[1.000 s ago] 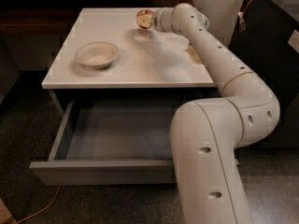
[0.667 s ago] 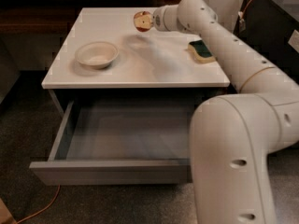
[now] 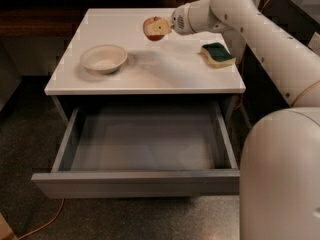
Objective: Place apple into top drawer
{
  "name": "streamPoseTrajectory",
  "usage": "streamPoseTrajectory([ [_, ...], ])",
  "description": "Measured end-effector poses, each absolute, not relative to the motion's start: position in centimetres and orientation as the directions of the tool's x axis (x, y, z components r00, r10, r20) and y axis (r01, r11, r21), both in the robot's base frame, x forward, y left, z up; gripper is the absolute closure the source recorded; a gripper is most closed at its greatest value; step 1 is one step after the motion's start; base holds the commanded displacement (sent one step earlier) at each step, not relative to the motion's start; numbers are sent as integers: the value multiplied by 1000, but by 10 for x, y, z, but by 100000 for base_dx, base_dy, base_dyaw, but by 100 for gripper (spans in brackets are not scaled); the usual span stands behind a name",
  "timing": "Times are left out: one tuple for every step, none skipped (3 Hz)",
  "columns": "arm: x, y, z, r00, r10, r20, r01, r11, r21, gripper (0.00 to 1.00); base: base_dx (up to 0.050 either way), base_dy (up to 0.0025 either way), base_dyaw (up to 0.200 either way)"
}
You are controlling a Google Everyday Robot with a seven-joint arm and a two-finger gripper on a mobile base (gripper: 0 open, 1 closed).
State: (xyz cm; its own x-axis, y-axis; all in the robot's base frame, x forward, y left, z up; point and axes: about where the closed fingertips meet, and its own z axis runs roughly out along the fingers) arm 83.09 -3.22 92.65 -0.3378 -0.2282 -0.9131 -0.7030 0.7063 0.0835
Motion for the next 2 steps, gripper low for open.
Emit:
streamPoseTrajectory([
  [794,-38,931,-292,-295,-910,-787,614,53,100,0,0,0],
  [758,-42,931,-227,-363,-904,-868,497,19,100,0,0,0],
])
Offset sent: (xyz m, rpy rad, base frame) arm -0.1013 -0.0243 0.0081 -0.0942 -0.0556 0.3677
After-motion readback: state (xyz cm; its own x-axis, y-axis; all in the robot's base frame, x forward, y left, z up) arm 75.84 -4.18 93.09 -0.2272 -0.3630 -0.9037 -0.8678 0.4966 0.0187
